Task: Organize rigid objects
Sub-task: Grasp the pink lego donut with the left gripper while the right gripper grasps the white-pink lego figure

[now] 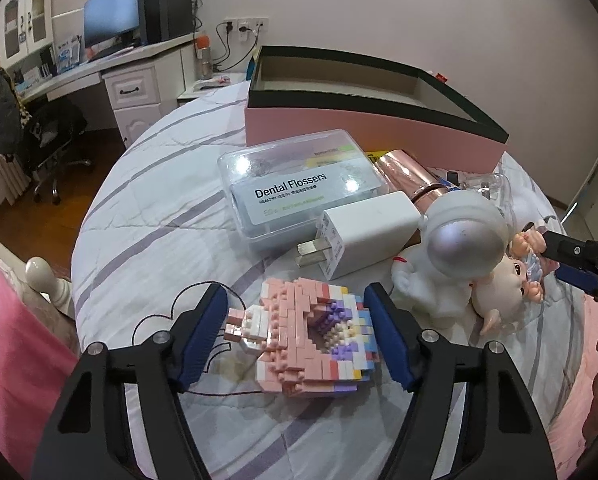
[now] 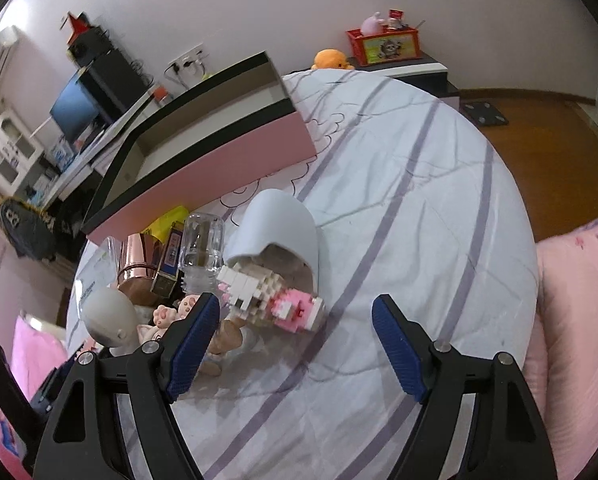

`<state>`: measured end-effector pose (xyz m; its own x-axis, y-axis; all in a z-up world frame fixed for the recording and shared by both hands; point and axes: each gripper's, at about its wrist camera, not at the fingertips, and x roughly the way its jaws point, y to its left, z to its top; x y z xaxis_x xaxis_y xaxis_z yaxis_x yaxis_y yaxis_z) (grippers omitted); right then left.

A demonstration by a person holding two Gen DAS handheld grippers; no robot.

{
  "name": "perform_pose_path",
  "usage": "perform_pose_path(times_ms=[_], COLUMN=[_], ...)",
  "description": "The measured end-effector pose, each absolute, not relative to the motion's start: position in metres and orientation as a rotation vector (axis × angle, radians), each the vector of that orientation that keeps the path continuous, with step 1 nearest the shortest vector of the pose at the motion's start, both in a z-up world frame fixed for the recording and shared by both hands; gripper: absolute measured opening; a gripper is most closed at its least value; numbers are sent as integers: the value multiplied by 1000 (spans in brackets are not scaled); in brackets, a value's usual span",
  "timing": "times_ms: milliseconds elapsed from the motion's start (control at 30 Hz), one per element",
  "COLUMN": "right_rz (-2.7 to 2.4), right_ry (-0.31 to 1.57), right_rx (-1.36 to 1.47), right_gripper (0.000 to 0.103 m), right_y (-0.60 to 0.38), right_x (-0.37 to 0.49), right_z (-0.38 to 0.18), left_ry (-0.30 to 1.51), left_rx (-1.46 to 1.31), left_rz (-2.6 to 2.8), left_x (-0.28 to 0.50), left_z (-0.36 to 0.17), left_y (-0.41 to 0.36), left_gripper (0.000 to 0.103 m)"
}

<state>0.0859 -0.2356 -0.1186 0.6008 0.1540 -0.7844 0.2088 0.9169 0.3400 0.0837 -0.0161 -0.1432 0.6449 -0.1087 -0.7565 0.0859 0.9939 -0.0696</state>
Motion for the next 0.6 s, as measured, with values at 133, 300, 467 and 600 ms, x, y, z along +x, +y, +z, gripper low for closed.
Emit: perform_pose_path(times_ms=[133, 300, 467, 600], right_rz=[-32, -34, -24, -4], right_ry=[924, 913, 905, 931], right_rx=[452, 440, 480, 563], right_gripper=[79, 65, 61, 60], right_y=[-232, -223, -231, -238], right_x=[93, 99, 90, 89], right_z=[-123, -124, -128, -131], left_ry=[862, 865, 860, 854], left_rx=[-14, -13, -15, -5], left_rz=[-91, -90, -94, -98], left_x=[83, 81, 81, 80], left_z=[-145, -145, -145, -145], left_y=[-19, -19, -16, -18], left_gripper=[78, 77, 73, 68])
